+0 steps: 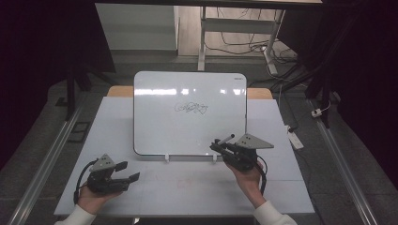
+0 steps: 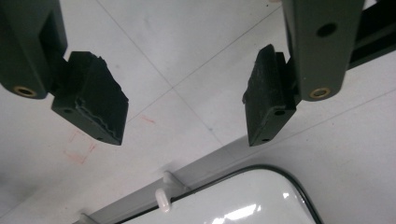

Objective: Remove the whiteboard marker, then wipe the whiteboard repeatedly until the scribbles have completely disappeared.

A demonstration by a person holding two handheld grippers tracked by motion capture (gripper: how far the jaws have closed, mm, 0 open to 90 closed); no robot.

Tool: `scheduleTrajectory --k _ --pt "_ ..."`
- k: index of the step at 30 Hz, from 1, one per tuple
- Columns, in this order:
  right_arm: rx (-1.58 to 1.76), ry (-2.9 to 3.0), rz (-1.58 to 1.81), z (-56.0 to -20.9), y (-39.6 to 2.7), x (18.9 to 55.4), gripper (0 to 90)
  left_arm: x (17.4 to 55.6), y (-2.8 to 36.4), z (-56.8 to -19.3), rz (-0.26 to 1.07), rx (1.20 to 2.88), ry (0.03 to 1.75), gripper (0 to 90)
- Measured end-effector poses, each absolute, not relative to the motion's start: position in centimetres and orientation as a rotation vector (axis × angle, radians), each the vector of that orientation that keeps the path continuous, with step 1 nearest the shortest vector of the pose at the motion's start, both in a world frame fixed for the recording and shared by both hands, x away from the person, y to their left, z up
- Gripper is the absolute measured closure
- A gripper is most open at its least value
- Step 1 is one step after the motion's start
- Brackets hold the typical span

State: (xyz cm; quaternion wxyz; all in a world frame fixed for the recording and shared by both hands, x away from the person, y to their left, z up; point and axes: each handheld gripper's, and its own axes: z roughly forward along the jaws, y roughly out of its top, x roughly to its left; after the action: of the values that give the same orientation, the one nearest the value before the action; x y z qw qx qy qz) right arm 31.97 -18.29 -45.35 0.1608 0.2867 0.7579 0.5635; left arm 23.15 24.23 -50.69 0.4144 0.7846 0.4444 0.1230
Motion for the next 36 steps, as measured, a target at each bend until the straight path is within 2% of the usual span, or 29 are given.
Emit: scheduleTrajectory --k 10,26,36 --pt "0.804 2.119 1.616 -44.5 -17.5 33.3 77.2 23.3 24.6 -50.8 0.307 1.964 1.130 29.4" --pt "0.904 1.963 1.544 -42.2 -15.0 41.5 77.2 23.6 24.2 -51.3 0.285 1.993 1.129 29.2" --pt "0.885 1.948 1.449 -42.6 -13.1 43.5 77.3 23.6 24.5 -51.3 0.285 1.989 1.124 29.2"
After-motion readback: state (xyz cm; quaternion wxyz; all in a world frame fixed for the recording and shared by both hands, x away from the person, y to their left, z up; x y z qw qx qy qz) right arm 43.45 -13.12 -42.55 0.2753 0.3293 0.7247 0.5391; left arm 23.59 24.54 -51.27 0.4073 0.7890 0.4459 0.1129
